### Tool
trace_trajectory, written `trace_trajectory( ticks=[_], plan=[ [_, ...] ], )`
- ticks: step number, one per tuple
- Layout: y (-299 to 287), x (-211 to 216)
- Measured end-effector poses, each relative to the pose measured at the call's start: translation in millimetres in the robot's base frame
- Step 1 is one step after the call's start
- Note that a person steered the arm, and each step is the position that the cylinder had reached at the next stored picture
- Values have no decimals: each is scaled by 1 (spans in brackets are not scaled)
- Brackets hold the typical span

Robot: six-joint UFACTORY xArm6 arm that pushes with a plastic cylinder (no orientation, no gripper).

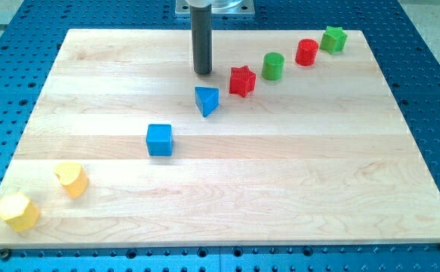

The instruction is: Slide the green star to the bottom right side of the red circle

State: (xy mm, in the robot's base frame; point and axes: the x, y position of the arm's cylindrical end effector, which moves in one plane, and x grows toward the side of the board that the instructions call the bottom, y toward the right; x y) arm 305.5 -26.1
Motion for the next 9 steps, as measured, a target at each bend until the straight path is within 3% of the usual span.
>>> trace_trajectory(
  ticks=[2, 3, 4, 5, 6, 7, 8, 9],
  plan=[
    [3, 0],
    [-50, -31],
    [-61, -39],
    [-40, -38],
    [-4, -72],
    [98, -99],
    [151, -114],
    [166, -114]
  ],
)
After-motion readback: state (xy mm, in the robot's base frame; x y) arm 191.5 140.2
